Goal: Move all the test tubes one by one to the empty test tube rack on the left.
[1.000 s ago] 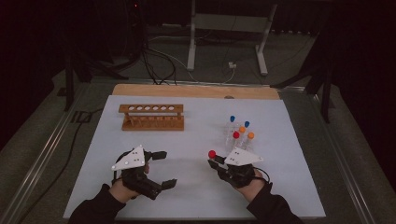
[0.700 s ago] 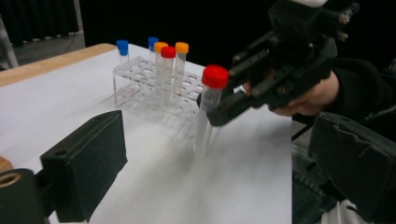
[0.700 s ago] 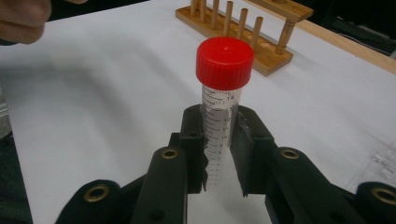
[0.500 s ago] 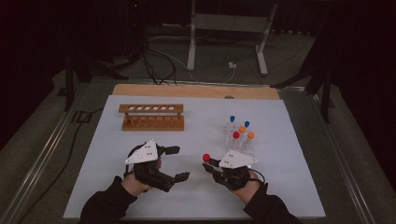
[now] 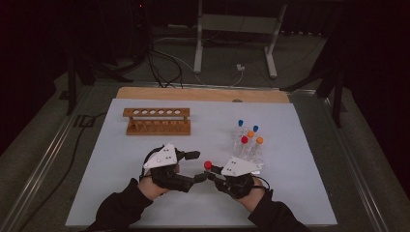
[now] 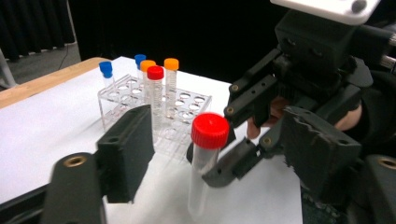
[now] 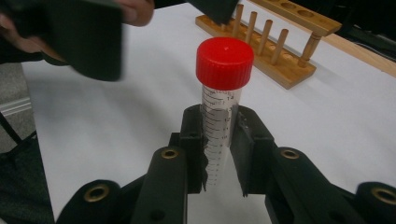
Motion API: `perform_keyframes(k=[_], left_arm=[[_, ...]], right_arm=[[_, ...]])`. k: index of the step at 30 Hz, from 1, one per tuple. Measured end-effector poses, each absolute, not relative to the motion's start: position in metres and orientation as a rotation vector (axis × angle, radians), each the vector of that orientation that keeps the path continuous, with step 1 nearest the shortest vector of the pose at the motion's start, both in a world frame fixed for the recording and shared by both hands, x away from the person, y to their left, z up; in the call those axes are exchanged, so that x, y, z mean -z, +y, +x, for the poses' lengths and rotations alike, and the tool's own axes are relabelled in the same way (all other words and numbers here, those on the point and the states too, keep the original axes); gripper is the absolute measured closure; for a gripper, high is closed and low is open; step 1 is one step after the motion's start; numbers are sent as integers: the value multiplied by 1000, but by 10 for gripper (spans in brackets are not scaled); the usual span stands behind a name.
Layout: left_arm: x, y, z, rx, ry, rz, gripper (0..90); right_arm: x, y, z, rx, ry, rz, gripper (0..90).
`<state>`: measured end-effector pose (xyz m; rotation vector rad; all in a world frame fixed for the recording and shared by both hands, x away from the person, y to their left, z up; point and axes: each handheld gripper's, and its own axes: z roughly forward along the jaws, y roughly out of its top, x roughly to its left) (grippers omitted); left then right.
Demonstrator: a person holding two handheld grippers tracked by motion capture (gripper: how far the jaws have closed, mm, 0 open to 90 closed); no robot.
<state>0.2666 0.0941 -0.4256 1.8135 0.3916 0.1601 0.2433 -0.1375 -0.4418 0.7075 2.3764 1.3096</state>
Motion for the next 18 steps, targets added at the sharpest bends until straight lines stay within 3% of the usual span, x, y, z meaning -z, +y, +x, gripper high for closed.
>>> perform_keyframes(k=[7,18], left_arm=[[426,88,266,-187,383,1833,447],[427,79,265,-243,361,1890,593]], right_arm=[[442,-137,243,-1313,2382,706,751],[442,-137,243,-1318,2381,707,750]])
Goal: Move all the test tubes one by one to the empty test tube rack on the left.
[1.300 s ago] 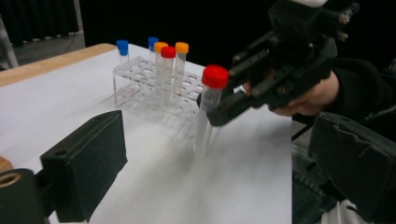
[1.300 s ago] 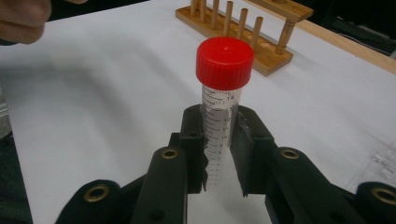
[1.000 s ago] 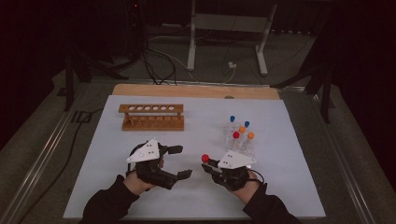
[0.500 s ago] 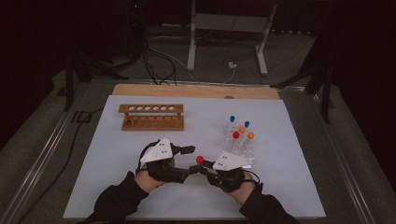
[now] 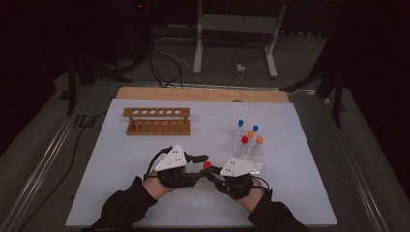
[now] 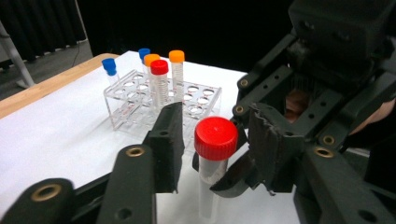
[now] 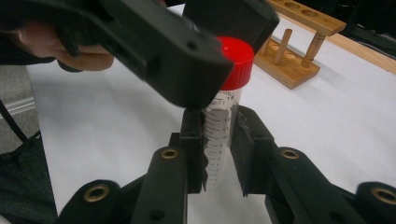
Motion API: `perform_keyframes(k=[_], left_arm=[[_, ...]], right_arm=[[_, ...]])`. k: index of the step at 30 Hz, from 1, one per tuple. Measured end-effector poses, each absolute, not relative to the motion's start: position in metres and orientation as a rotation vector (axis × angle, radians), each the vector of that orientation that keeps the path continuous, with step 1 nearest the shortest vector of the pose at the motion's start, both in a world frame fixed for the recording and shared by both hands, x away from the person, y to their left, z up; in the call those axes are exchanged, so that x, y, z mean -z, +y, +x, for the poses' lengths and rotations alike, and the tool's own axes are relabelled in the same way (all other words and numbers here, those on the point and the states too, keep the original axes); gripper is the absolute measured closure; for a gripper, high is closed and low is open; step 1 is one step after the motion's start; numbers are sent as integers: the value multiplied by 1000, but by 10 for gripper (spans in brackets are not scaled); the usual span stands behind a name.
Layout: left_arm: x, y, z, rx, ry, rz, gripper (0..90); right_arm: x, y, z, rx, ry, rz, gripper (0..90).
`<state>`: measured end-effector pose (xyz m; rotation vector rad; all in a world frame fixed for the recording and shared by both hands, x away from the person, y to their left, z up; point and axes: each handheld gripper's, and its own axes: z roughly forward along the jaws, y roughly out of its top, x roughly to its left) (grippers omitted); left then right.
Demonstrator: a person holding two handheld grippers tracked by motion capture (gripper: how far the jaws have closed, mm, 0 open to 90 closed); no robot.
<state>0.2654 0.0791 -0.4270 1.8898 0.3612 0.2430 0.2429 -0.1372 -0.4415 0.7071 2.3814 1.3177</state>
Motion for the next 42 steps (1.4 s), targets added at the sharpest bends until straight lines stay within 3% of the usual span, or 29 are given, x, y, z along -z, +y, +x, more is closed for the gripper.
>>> perform_keyframes(k=[7,19,20,21,22,24,26,27,35,37,39,42], left_arm=[[429,77,266,-242,352,1914,700],[428,77,268,-239,361,1910,714],[427,78,268,-236,360,1908,714],[427,78,269,-239,362,1908,714],[426,78,269,-244,363,1910,714],[425,79,269,-244,367,1908,714],[424,80,269,-260,374,1913,714],[424,81,269,-258,372,1915,714],[420,86,274,-279,400,1923,714],[418,87,276,-287,405,1922,714],[415,89,278,-293,408,1921,714],[411,93,281,-305,424,1911,714]], right_arm=[[442,-137,243,-1317,2385,707,750],[443,-138,243,-1331,2362,725,729],[443,-140,243,-1344,2346,748,673],[443,-140,243,-1344,2346,748,673],[442,-141,244,-1346,2347,751,581],[443,-143,245,-1363,2355,760,473],[443,-144,246,-1373,2354,757,425],[443,-145,247,-1383,2348,771,344],[441,-153,251,-1432,2350,797,146],[441,-155,250,-1429,2341,796,136],[442,-156,250,-1436,2363,785,40],[442,-157,248,-1457,2382,758,10]])
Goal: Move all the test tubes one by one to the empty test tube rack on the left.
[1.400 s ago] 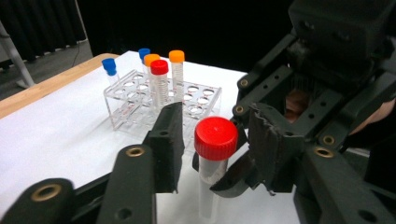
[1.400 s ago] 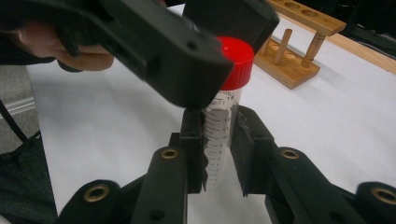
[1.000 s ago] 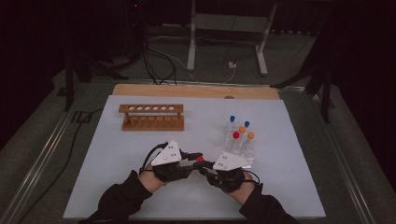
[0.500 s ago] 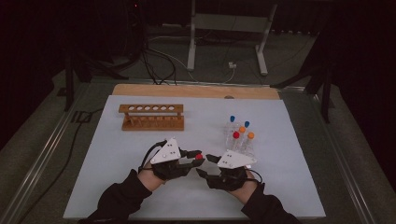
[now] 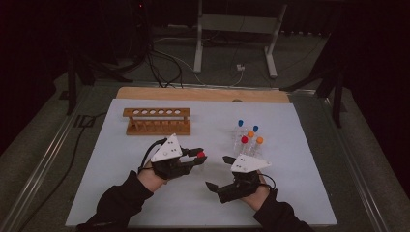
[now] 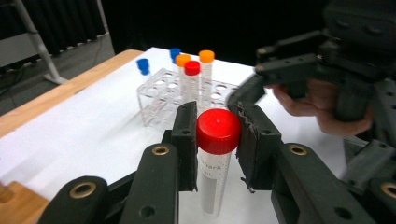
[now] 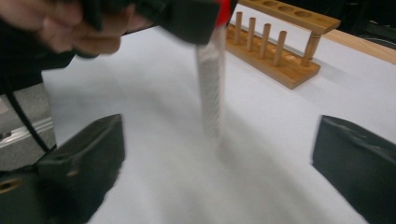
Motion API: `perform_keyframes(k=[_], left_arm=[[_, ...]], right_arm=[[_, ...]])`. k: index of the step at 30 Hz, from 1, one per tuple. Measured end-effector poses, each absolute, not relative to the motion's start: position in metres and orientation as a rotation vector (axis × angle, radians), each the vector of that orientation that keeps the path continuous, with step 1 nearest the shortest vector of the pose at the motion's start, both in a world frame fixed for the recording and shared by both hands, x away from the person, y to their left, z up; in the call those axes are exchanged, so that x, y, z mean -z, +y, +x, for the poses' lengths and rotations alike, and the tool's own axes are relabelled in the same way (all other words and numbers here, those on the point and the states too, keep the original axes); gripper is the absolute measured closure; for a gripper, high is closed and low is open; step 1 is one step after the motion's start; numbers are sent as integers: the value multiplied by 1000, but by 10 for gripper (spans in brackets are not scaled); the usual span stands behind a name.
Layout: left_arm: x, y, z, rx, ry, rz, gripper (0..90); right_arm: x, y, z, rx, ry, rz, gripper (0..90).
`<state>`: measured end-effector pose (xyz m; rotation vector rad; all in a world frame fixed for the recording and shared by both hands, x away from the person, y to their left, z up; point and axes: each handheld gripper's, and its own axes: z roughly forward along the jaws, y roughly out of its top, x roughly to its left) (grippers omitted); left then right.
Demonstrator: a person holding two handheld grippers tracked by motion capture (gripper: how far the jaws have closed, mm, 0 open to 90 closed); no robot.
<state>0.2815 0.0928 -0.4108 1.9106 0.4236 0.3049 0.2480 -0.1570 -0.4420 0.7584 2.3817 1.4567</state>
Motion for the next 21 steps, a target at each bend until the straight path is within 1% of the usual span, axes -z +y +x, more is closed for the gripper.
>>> perform_keyframes(k=[11,21], left_arm=[[391,111,305,-364,485,1891,714],[380,119,328,-417,532,1883,714]], right_arm=[[441,-159,247,-1479,2398,750,5],[442,-162,249,-1511,2371,766,6]])
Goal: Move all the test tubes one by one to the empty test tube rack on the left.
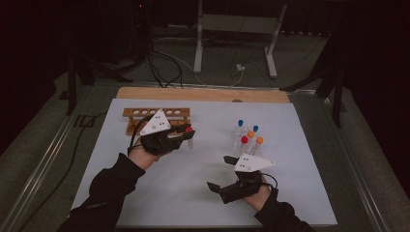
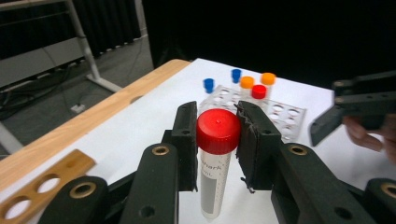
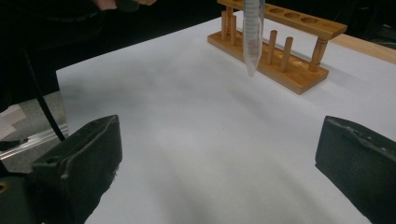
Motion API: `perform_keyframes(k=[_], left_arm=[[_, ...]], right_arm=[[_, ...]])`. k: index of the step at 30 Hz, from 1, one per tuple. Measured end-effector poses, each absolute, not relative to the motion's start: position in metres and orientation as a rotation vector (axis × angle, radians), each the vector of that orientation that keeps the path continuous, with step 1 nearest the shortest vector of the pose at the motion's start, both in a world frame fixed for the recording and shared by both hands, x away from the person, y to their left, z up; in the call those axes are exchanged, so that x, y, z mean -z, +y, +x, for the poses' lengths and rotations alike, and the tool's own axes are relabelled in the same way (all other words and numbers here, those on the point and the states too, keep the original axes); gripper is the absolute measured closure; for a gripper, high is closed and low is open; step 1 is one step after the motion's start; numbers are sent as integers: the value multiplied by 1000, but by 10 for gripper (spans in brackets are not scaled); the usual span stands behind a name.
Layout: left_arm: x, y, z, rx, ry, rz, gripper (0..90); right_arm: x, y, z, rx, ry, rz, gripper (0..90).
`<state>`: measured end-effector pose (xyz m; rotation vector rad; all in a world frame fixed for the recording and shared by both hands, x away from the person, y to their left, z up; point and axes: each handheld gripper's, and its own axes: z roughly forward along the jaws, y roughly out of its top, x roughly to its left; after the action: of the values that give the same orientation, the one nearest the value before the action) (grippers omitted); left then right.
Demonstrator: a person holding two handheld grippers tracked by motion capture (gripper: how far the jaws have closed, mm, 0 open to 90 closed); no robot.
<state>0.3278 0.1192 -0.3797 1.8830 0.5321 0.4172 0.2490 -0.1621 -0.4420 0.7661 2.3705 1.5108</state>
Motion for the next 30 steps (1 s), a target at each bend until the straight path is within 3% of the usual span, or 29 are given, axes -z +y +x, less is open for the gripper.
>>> perform_keyframes(k=[30], left_arm=[[369,142,406,-508,698,1843,714]], right_arm=[[441,-163,249,-1529,2378,723,6]])
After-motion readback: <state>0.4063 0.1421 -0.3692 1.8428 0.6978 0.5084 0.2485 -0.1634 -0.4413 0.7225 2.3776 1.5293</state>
